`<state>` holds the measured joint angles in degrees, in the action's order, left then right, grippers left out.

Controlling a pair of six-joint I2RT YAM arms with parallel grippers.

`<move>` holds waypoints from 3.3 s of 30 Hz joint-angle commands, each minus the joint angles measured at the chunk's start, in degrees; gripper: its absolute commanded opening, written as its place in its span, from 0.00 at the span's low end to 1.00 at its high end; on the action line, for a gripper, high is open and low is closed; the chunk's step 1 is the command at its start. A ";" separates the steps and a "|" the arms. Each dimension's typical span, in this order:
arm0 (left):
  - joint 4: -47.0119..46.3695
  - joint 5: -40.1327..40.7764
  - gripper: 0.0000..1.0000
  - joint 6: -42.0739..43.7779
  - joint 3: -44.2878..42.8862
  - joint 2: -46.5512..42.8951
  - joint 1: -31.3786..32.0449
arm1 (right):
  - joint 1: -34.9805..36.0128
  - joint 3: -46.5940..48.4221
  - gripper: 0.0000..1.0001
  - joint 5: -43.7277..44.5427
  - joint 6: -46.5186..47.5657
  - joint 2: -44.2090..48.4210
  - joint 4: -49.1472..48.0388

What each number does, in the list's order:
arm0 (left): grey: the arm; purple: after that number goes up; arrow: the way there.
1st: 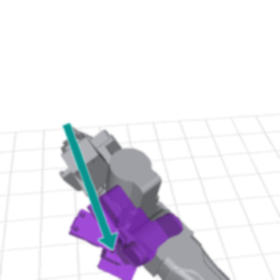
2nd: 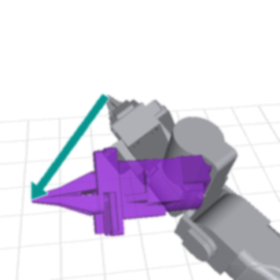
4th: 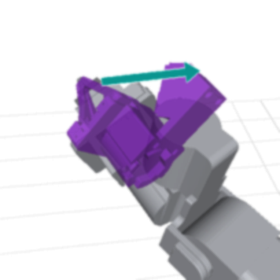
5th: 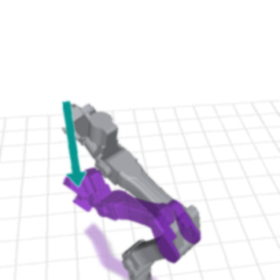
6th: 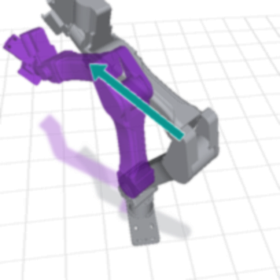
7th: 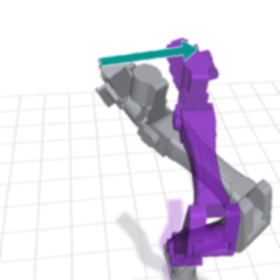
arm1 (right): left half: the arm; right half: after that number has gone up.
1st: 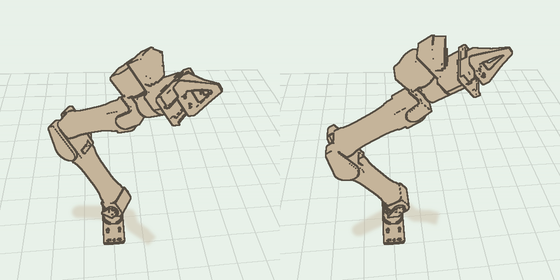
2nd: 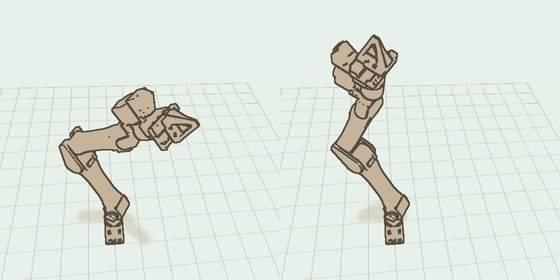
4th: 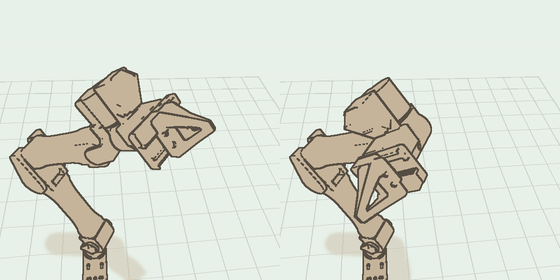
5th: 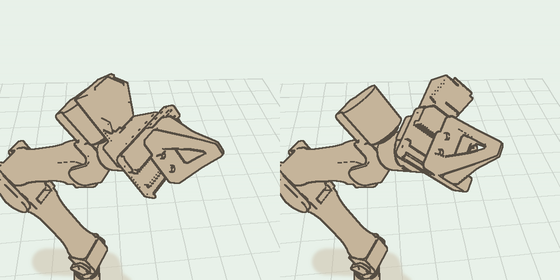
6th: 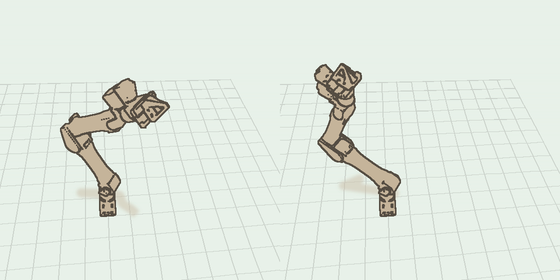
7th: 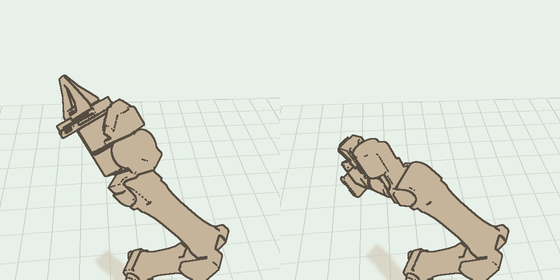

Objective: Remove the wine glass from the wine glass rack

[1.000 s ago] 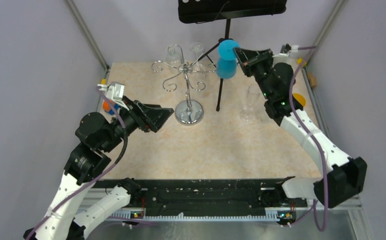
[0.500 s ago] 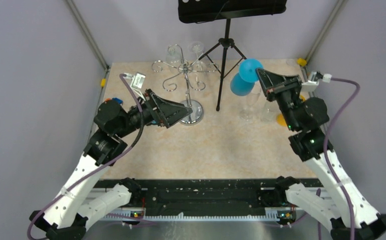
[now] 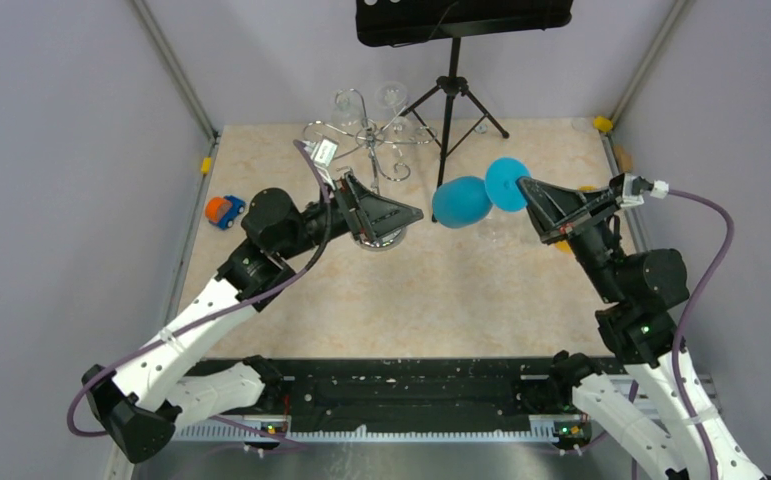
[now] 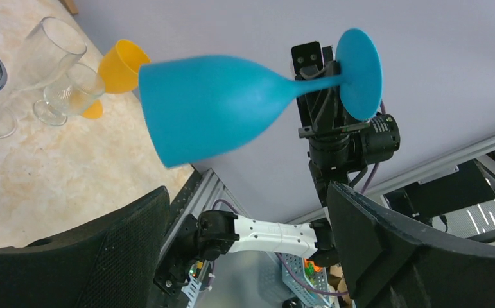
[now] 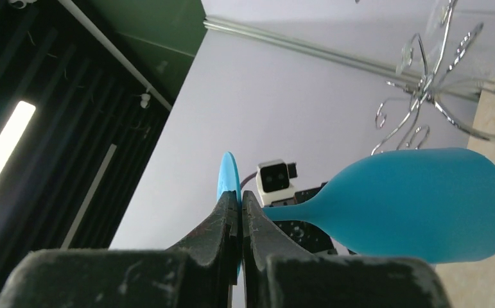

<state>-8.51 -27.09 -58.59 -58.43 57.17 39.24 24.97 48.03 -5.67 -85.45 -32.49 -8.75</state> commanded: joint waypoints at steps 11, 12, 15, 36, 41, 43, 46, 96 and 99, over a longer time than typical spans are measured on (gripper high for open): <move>-16.86 -0.80 0.90 -8.35 2.39 4.70 2.26 | 0.12 1.66 0.00 -3.90 -6.55 6.11 -1.68; -19.12 -1.53 0.90 -9.73 2.66 4.97 2.43 | 0.08 1.83 0.00 -4.09 -6.61 6.20 -1.43; -27.56 -4.19 0.88 -15.80 3.52 6.45 3.73 | 0.12 1.83 0.00 -5.30 -8.27 6.18 -0.59; -45.01 -12.80 0.17 -32.77 3.27 6.36 8.55 | 0.14 -5.83 0.00 -1.38 -10.22 12.22 1.03; -42.29 -11.58 0.00 -26.95 3.17 4.78 8.92 | 0.13 -3.49 0.02 -0.40 -7.34 13.39 5.75; -37.60 -10.45 0.00 -21.86 2.58 4.00 8.92 | 0.09 -0.84 0.33 0.19 -3.57 13.37 10.62; -23.19 -6.49 0.00 -11.15 0.24 2.31 8.95 | 0.14 4.23 0.62 3.92 5.18 13.54 24.18; 75.13 28.80 0.00 44.74 -72.32 69.53 26.76 | 0.17 17.94 0.53 34.27 35.12 19.51 67.91; 75.57 28.50 0.00 45.91 -73.00 69.82 26.70 | 0.17 17.89 0.52 33.73 34.97 19.24 67.75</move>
<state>64.53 2.98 -15.86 -128.99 126.17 65.95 25.02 65.01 29.08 -50.59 -13.10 59.59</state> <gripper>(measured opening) 0.019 0.527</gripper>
